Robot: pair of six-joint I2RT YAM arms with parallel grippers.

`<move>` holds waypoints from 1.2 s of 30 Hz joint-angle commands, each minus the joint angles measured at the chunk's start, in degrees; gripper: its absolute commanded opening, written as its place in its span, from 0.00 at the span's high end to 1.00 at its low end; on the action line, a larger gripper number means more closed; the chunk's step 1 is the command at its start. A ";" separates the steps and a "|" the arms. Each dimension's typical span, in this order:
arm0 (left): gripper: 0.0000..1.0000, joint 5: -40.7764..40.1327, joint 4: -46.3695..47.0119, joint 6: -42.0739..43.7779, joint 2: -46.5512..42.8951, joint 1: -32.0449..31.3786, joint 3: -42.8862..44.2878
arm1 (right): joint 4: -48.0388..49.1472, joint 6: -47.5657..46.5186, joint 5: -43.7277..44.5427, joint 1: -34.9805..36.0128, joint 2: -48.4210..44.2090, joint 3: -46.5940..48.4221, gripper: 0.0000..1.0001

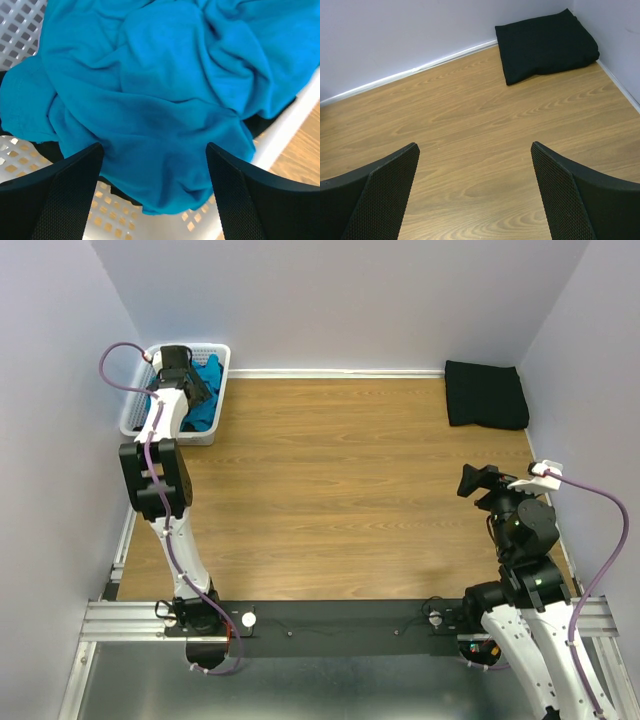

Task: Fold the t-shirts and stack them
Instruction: Grab the tshirt from the pile

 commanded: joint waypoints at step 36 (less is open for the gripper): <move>0.94 -7.07 4.25 5.12 -12.52 -0.94 3.67 | 0.42 -0.93 0.05 0.65 1.24 -1.12 0.00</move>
